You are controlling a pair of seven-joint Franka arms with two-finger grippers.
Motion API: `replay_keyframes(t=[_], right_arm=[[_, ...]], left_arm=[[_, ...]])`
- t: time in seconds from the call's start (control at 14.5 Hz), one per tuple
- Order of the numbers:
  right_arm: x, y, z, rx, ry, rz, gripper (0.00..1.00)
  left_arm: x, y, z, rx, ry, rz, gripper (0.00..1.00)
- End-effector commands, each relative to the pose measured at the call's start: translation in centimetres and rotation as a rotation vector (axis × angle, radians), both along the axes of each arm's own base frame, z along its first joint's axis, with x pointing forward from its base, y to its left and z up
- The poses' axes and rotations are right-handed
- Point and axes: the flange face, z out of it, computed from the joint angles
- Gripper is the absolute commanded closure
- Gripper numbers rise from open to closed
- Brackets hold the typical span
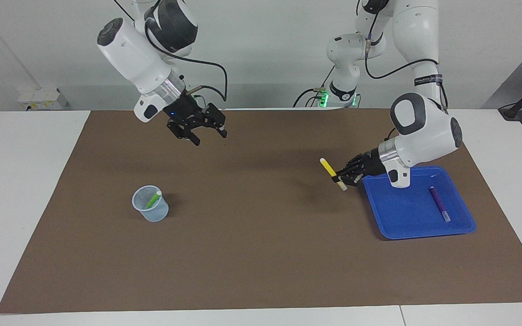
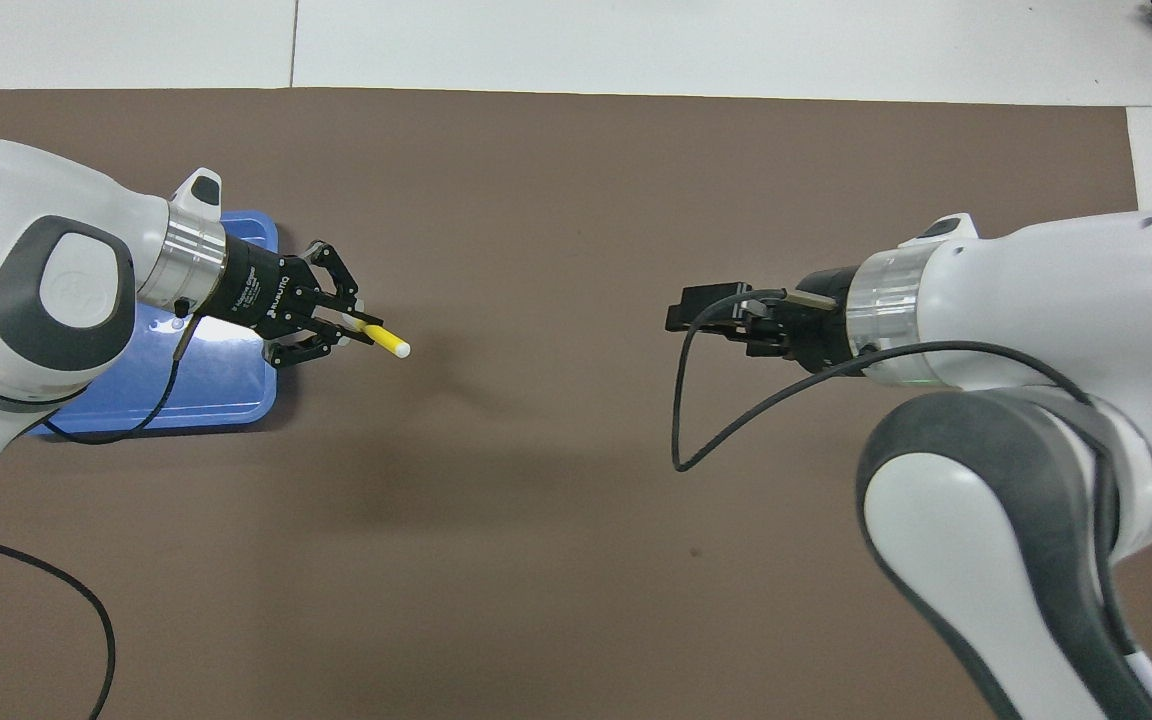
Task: Transfer and insert pens with both arms
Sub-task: 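Lift the yellow pen with the left gripper toward the right gripper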
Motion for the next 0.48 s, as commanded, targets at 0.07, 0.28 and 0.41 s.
replay_keyframes(t=[0.07,0.28,0.41], right_arm=[[-0.2,3.6,-2.2,0.057,-0.008,-0.057,0.00],[-0.7,7.4,-3.7,0.073,-0.028,-0.066,0.00],[-1.4,9.3,-4.0,0.081,-0.027,-0.071,0.00]], left_arm=[[-1.7,-2.4,0.5,-0.068,0.039,0.057,1.00],[-1.6,-6.1,1.1,-0.062,0.082,0.123,1.00],[-1.6,-6.4,1.1,-0.057,0.117,0.170,1.00]])
